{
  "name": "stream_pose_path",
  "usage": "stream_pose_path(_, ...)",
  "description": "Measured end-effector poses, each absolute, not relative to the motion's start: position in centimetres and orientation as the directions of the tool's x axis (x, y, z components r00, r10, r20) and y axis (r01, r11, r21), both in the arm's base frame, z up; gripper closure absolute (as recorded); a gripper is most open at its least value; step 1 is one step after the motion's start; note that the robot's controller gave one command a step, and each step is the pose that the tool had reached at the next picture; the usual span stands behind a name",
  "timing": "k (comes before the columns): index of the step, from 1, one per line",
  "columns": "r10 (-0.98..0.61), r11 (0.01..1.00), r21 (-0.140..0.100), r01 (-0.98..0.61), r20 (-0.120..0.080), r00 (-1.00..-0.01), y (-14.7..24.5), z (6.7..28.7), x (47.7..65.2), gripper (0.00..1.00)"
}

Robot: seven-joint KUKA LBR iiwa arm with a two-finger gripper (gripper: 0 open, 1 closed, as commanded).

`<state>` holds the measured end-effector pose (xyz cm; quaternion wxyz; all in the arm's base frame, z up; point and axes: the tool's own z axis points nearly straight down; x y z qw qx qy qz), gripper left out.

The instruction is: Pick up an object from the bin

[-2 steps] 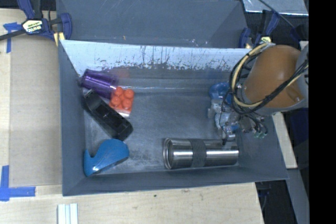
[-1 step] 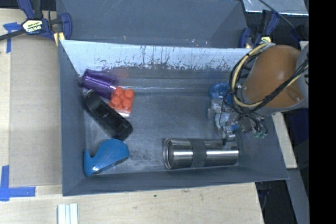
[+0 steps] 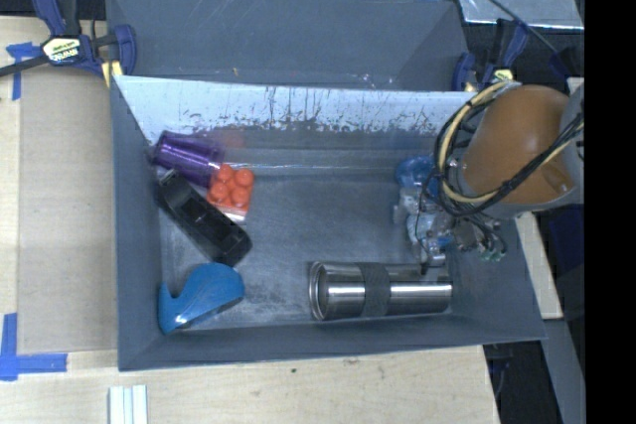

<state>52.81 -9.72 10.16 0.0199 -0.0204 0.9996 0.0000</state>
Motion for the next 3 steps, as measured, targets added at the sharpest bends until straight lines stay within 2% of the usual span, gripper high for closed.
stream_pose_path(3,-0.041,0.999,-0.001,-0.041,-0.040,-0.998,-9.72,10.16,52.81,1.00)
